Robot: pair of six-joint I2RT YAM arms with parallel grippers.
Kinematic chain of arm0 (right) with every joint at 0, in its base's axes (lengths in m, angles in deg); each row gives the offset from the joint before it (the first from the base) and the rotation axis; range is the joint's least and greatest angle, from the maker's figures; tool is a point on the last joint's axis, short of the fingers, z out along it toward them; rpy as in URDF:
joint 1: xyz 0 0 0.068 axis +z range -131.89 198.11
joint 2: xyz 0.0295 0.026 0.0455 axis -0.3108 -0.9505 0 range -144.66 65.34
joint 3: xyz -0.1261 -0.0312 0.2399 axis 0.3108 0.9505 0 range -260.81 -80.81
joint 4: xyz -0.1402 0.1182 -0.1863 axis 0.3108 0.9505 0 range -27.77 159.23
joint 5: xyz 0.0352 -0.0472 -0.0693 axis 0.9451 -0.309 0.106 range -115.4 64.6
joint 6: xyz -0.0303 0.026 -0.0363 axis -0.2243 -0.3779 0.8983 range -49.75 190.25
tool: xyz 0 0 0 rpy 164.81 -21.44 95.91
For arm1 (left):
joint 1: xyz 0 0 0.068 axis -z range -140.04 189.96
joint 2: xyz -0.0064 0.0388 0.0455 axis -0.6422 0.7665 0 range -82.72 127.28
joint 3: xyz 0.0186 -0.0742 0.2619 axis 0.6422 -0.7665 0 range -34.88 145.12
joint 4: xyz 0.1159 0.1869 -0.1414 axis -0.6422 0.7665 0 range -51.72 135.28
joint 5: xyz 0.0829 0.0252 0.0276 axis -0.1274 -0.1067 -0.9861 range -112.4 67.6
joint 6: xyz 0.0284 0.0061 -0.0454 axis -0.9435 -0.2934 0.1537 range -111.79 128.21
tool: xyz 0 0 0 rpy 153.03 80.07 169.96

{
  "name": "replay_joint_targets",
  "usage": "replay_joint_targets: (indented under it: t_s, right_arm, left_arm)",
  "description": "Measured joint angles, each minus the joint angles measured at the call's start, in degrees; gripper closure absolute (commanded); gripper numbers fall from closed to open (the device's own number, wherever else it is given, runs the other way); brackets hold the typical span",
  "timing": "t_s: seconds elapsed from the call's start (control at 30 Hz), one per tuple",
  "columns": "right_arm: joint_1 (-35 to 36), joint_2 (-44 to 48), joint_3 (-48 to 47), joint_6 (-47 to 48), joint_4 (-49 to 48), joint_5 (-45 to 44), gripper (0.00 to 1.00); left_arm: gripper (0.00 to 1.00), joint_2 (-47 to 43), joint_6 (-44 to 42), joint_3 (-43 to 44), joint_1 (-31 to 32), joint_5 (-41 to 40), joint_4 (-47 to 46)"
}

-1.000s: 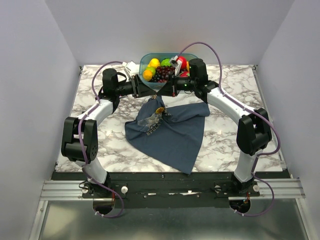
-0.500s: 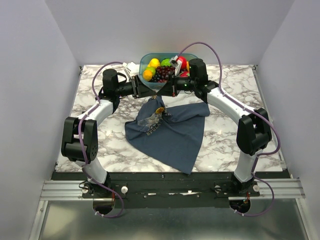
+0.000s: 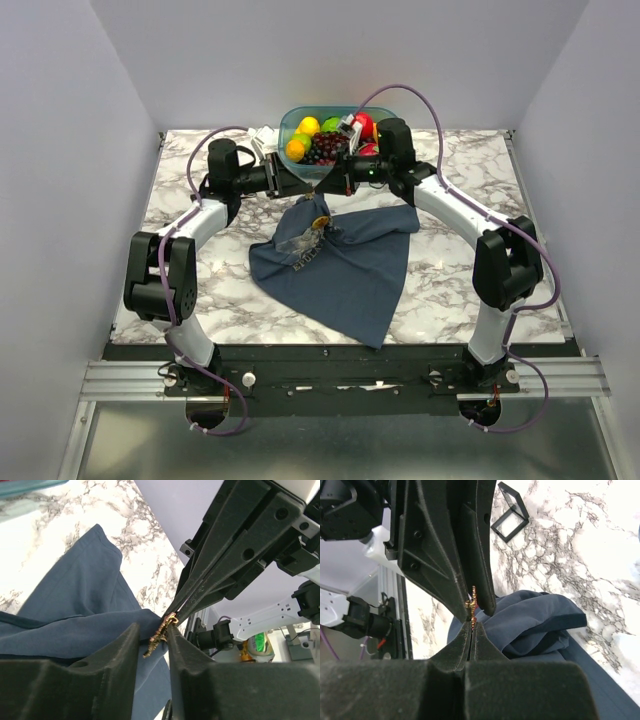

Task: Remove the brooch from the garment
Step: Open the brooch over the flattened clothing.

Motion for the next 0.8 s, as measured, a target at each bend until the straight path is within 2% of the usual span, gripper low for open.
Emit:
replay_joint_targets:
  t_s: [0.2,0.37,0.5,0.57,0.67,0.8]
  right_arm:
    - [0.1,0.0,0.0,5.2,1.7,-0.6,0.99]
    - [0.3,0.0,0.0,6.8,2.1,-1.4,1.0]
    - [1.1,0.4,0.6,6.9,1.9,-3.1,1.0]
    - [1.4,0.6,0.9,6.8,1.7,-3.7,1.0]
    - [1.9,0.6,1.0,6.4,1.6,-3.9,1.0]
    - [2.3,0.7,1.1,4.9,1.6,-3.9,1.0]
  left_arm:
    - [0.7,1.0,0.4,1.3,0.2,-0.8,4.1]
    - [0.65,1.0,0.4,2.0,0.1,-1.7,7.2]
    - [0.65,0.9,0.3,2.1,-0.5,-1.8,9.6]
    - [0.65,0.7,0.7,1.5,-1.1,-1.3,9.3]
    - [0.58,0.0,2.5,-0.9,-2.3,-0.5,6.4]
    - [0.53,-0.8,4.7,-3.6,-4.4,0.5,1.3]
